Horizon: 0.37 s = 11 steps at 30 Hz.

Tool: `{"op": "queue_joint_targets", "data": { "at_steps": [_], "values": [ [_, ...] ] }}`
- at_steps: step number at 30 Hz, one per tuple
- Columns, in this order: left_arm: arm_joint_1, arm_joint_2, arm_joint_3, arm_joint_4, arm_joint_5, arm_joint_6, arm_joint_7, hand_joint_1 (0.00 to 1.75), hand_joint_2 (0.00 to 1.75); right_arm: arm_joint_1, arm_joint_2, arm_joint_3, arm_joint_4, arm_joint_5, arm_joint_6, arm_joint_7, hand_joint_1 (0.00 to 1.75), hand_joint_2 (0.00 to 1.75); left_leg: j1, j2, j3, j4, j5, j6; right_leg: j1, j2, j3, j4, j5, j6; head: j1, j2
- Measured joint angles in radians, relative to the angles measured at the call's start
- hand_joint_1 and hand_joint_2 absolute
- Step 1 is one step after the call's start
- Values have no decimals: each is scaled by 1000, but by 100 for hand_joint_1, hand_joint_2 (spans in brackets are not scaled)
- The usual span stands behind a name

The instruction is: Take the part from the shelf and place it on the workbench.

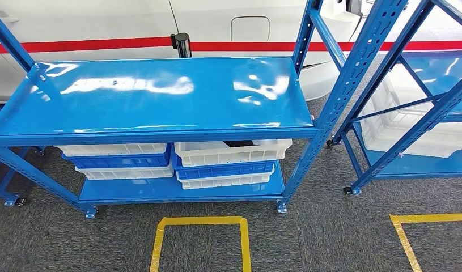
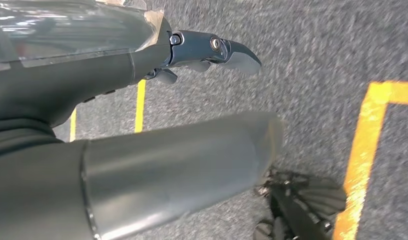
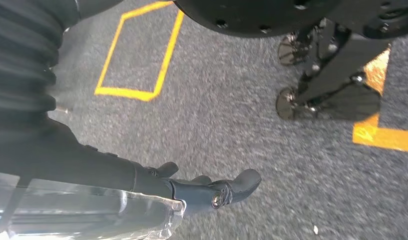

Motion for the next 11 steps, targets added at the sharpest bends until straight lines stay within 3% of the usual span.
{"op": "queue_joint_targets", "data": {
  "at_steps": [11],
  "values": [
    [15,10,-61,-14,32,-14,19,0,0,15,-7,51,-15,-38,16,14,0,175,0,0,1,0,0,0,0,0,-1,0,0,0,0,0]
  ]
}}
